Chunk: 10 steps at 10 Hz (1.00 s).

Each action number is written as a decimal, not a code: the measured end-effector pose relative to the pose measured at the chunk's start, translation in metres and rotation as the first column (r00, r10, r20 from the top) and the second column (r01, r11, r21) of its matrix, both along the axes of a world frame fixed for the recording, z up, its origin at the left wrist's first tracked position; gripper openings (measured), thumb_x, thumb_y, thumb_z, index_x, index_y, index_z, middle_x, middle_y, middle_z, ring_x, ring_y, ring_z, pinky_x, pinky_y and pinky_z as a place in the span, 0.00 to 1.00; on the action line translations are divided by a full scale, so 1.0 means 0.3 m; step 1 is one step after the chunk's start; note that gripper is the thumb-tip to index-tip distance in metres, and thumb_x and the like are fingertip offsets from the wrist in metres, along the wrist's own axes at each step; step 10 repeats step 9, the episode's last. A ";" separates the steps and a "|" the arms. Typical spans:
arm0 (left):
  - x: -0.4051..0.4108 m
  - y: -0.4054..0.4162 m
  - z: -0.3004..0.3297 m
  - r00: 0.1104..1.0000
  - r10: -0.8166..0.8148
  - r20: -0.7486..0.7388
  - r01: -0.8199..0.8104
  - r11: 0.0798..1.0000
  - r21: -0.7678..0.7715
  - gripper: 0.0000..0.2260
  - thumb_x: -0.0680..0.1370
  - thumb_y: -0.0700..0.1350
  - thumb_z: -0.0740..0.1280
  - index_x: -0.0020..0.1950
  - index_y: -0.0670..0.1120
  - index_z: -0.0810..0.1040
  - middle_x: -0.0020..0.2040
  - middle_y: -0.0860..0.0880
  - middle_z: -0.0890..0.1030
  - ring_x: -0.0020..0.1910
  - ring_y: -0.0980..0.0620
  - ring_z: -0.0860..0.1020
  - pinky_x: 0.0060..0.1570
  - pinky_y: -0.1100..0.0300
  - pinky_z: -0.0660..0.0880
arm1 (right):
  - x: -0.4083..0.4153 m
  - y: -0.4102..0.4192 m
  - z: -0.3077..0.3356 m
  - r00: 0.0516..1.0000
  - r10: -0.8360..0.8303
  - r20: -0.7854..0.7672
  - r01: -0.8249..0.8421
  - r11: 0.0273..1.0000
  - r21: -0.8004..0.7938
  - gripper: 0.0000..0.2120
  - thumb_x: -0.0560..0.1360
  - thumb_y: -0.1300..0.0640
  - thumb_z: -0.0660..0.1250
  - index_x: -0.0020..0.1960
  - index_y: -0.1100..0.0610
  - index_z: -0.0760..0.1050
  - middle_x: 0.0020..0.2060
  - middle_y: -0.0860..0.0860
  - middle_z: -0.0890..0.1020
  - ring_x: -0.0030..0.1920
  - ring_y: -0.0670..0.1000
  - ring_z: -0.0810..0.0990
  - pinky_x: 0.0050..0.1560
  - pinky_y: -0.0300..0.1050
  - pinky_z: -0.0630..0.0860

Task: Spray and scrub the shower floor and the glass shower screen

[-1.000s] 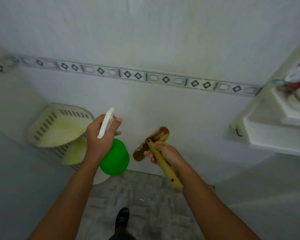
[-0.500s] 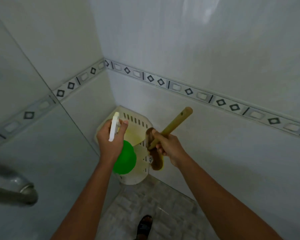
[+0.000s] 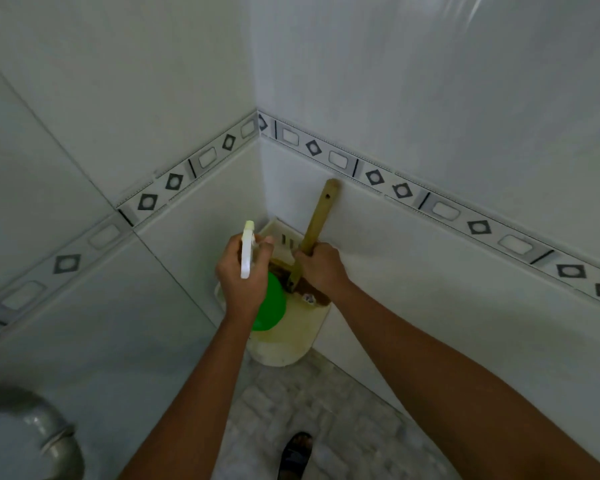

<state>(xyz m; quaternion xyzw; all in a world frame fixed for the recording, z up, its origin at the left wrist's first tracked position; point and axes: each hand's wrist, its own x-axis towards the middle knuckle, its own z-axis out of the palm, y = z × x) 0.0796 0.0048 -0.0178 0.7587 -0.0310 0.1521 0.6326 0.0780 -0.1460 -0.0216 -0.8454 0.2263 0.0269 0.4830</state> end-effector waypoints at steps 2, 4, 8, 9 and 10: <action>0.069 -0.007 -0.029 0.997 -0.016 0.071 0.012 0.999 0.049 0.13 0.79 0.47 0.74 0.46 0.37 0.80 0.37 0.42 0.80 0.36 0.44 0.78 0.38 0.55 0.76 | 0.084 0.030 -0.039 0.999 -0.032 0.021 0.032 0.999 -0.020 0.15 0.78 0.49 0.67 0.37 0.58 0.75 0.32 0.53 0.79 0.36 0.54 0.81 0.34 0.44 0.73; 0.085 -0.010 -0.054 0.994 -0.059 0.095 0.051 0.995 0.085 0.13 0.78 0.48 0.75 0.47 0.37 0.81 0.38 0.42 0.81 0.37 0.46 0.78 0.40 0.63 0.76 | 0.092 0.038 -0.051 0.999 -0.002 0.049 0.003 1.000 -0.022 0.19 0.79 0.48 0.66 0.33 0.55 0.73 0.30 0.53 0.79 0.33 0.53 0.80 0.35 0.48 0.76; 0.032 0.029 -0.072 0.972 -0.209 -0.106 0.225 0.961 0.159 0.38 0.72 0.44 0.82 0.78 0.41 0.68 0.70 0.45 0.77 0.69 0.50 0.76 0.68 0.61 0.73 | -0.016 0.035 -0.037 0.995 0.099 -0.024 -0.100 0.994 -0.041 0.11 0.80 0.46 0.64 0.46 0.53 0.76 0.44 0.53 0.82 0.42 0.51 0.79 0.41 0.44 0.74; -0.030 0.053 -0.048 0.967 -0.130 -0.218 0.161 0.978 0.133 0.47 0.70 0.46 0.84 0.83 0.46 0.61 0.79 0.45 0.71 0.78 0.47 0.70 0.76 0.48 0.68 | -0.071 0.022 -0.013 0.997 0.074 0.000 -0.073 0.992 -0.106 0.07 0.80 0.52 0.64 0.45 0.53 0.74 0.41 0.51 0.80 0.44 0.54 0.78 0.38 0.40 0.67; -0.030 0.053 -0.048 0.967 -0.130 -0.218 0.161 0.978 0.133 0.47 0.70 0.46 0.84 0.83 0.46 0.61 0.79 0.45 0.71 0.78 0.47 0.70 0.76 0.48 0.68 | -0.071 0.022 -0.013 0.997 0.074 0.000 -0.073 0.992 -0.106 0.07 0.80 0.52 0.64 0.45 0.53 0.74 0.41 0.51 0.80 0.44 0.54 0.78 0.38 0.40 0.67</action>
